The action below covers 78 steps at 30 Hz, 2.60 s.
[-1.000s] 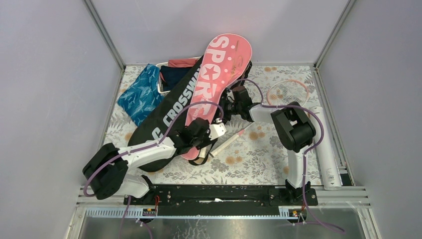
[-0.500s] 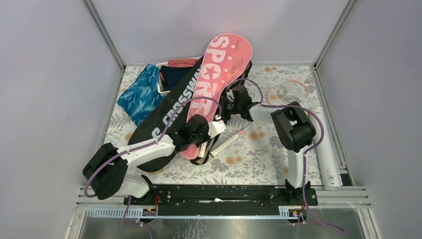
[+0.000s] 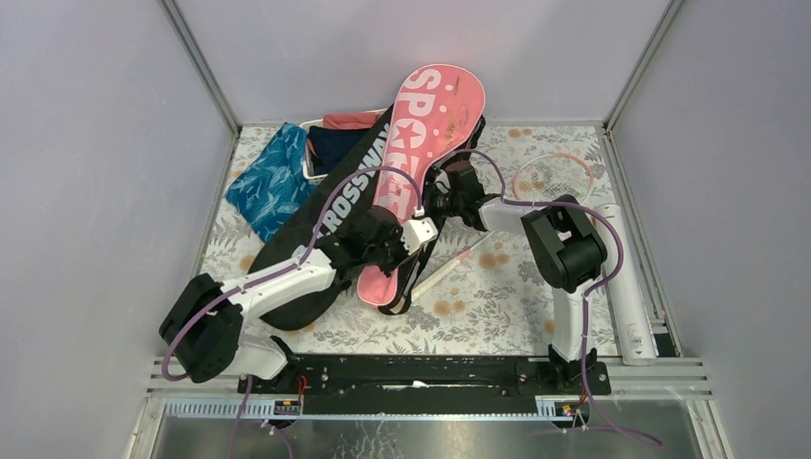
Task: Pack up the badminton gear
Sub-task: Place the racket in the racket bag, then pick up the racket from the center of the board.
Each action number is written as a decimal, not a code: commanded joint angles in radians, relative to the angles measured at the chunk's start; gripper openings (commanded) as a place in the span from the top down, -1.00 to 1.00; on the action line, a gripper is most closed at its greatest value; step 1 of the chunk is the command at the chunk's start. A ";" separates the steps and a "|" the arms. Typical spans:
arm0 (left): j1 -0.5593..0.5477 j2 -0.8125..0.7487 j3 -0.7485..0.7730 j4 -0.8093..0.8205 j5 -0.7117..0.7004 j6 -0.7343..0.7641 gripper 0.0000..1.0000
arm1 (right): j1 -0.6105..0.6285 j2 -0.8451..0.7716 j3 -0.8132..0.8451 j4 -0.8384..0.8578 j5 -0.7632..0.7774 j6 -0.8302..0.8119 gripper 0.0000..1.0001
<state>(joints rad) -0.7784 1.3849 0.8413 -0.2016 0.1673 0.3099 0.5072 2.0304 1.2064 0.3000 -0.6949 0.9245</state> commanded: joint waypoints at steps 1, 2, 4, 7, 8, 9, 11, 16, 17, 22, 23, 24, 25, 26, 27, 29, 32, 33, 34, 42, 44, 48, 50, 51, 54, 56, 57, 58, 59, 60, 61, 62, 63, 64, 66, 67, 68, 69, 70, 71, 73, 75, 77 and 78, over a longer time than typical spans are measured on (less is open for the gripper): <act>0.002 0.017 0.025 0.044 0.136 -0.073 1.00 | -0.013 -0.019 0.046 0.235 -0.012 0.133 1.00; 0.011 0.016 0.027 0.046 0.142 -0.078 1.00 | -0.010 -0.017 0.044 0.254 -0.020 0.138 0.98; 0.032 0.011 0.031 0.045 0.174 -0.086 1.00 | -0.002 -0.015 0.039 0.276 -0.041 0.138 0.88; 0.076 -0.008 0.029 0.052 0.240 -0.089 1.00 | -0.002 -0.022 0.049 0.223 -0.057 0.065 0.59; 0.091 -0.012 0.028 0.053 0.256 -0.086 1.00 | -0.001 -0.028 0.056 0.179 -0.054 0.020 0.48; 0.105 -0.018 0.028 0.054 0.275 -0.078 1.00 | -0.002 -0.037 0.058 0.138 -0.046 -0.023 0.34; 0.124 -0.024 0.024 0.057 0.298 -0.067 1.00 | -0.003 -0.055 0.056 0.066 -0.020 -0.113 0.11; 0.145 -0.034 -0.011 0.096 0.284 -0.071 1.00 | -0.015 -0.094 0.052 -0.078 0.023 -0.272 -0.37; 0.149 -0.040 -0.022 0.103 0.275 -0.075 1.00 | -0.019 -0.107 0.050 -0.099 0.028 -0.303 -0.40; 0.161 -0.052 -0.056 0.136 0.243 -0.079 1.00 | -0.037 -0.211 0.004 -0.183 0.105 -0.450 -0.47; 0.164 -0.053 -0.059 0.140 0.242 -0.081 1.00 | -0.041 -0.229 -0.004 -0.214 0.127 -0.484 -0.48; 0.168 -0.055 -0.062 0.144 0.244 -0.082 1.00 | -0.046 -0.249 -0.014 -0.235 0.144 -0.514 -0.48; 0.171 -0.056 -0.064 0.147 0.245 -0.084 1.00 | -0.053 -0.269 -0.030 -0.253 0.163 -0.538 -0.48; 0.173 -0.057 -0.065 0.149 0.246 -0.084 1.00 | -0.062 -0.292 -0.047 -0.270 0.180 -0.564 -0.48; 0.176 -0.058 -0.065 0.148 0.250 -0.086 1.00 | -0.071 -0.320 -0.067 -0.281 0.195 -0.589 -0.48; 0.179 -0.058 -0.066 0.148 0.256 -0.085 1.00 | -0.082 -0.380 -0.120 -0.292 0.254 -0.638 -0.48; 0.179 -0.054 -0.070 0.151 0.257 -0.064 1.00 | -0.094 -0.478 -0.196 -0.326 0.416 -0.686 -0.48; 0.179 -0.054 -0.072 0.151 0.259 -0.051 1.00 | -0.098 -0.502 -0.215 -0.341 0.491 -0.691 -0.48; 0.179 -0.054 -0.074 0.153 0.261 -0.039 1.00 | -0.105 -0.515 -0.223 -0.360 0.566 -0.693 -0.48; 0.179 -0.058 -0.087 0.164 0.263 0.002 1.00 | -0.220 -0.507 -0.256 -0.388 0.855 -0.608 -0.47; 0.179 -0.058 -0.088 0.168 0.267 0.004 1.00 | -0.242 -0.487 -0.246 -0.398 0.882 -0.600 -0.46; 0.179 -0.055 -0.089 0.168 0.283 0.009 1.00 | -0.282 -0.413 -0.194 -0.439 0.899 -0.599 -0.44; 0.179 -0.055 -0.094 0.172 0.287 0.007 1.00 | -0.296 -0.379 -0.170 -0.455 0.895 -0.598 -0.40; 0.179 -0.055 -0.096 0.175 0.289 0.009 1.00 | -0.299 -0.365 -0.161 -0.458 0.898 -0.599 -0.39; 0.179 -0.059 -0.100 0.176 0.294 0.008 1.00 | -0.312 -0.320 -0.139 -0.460 0.904 -0.599 -0.35; 0.179 -0.064 -0.103 0.176 0.298 0.008 1.00 | -0.324 -0.290 -0.119 -0.467 0.898 -0.595 -0.34; 0.179 -0.064 -0.103 0.176 0.299 0.009 1.00 | -0.329 -0.272 -0.105 -0.475 0.891 -0.590 -0.32; 0.179 -0.065 -0.103 0.176 0.302 0.008 1.00 | -0.333 -0.256 -0.090 -0.481 0.884 -0.587 -0.32; 0.179 -0.064 -0.103 0.176 0.302 0.009 1.00 | -0.335 -0.239 -0.077 -0.485 0.879 -0.581 -0.31; 0.179 -0.065 -0.103 0.176 0.304 0.008 1.00 | -0.336 -0.224 -0.067 -0.488 0.874 -0.578 -0.30; 0.179 -0.063 -0.103 0.176 0.305 0.008 1.00 | -0.337 -0.210 -0.056 -0.490 0.872 -0.574 -0.30; 0.179 -0.063 -0.104 0.176 0.307 0.008 1.00 | -0.338 -0.194 -0.048 -0.494 0.867 -0.571 -0.29; 0.179 -0.063 -0.105 0.176 0.309 0.007 1.00 | -0.338 -0.178 -0.040 -0.498 0.862 -0.568 -0.28; 0.179 -0.063 -0.105 0.176 0.310 0.007 1.00 | -0.341 -0.164 -0.031 -0.510 0.855 -0.565 -0.26; 0.179 -0.066 -0.106 0.177 0.313 0.006 1.00 | -0.345 -0.141 -0.019 -0.522 0.844 -0.562 -0.24; 0.179 -0.068 -0.107 0.177 0.312 0.007 1.00 | -0.347 -0.135 -0.020 -0.523 0.843 -0.562 -0.23; 0.179 -0.069 -0.107 0.177 0.313 0.008 1.00 | -0.351 -0.129 -0.021 -0.520 0.843 -0.564 -0.20; 0.179 -0.070 -0.107 0.176 0.313 0.007 1.00 | -0.355 -0.123 -0.022 -0.520 0.838 -0.565 -0.18; 0.179 -0.070 -0.107 0.176 0.314 0.007 1.00 | -0.358 -0.118 -0.021 -0.520 0.835 -0.567 -0.14; 0.179 -0.071 -0.106 0.176 0.315 0.008 1.00 | -0.362 -0.112 -0.019 -0.521 0.833 -0.569 -0.10; 0.179 -0.069 -0.104 0.176 0.316 0.007 1.00 | -0.368 -0.101 -0.013 -0.525 0.825 -0.574 0.01; 0.179 -0.070 -0.102 0.176 0.316 0.007 1.00 | -0.373 -0.094 -0.013 -0.526 0.822 -0.580 0.19; 0.179 -0.074 -0.101 0.174 0.314 0.007 1.00 | -0.383 -0.093 -0.018 -0.526 0.819 -0.586 0.37; 0.179 -0.076 -0.101 0.172 0.313 0.007 1.00 | -0.388 -0.093 -0.020 -0.524 0.821 -0.592 0.46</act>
<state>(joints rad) -0.6079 1.3449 0.7418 -0.1200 0.4648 0.2916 0.1375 1.9038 1.1790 -0.1970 0.1379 0.3431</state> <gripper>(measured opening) 0.009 0.341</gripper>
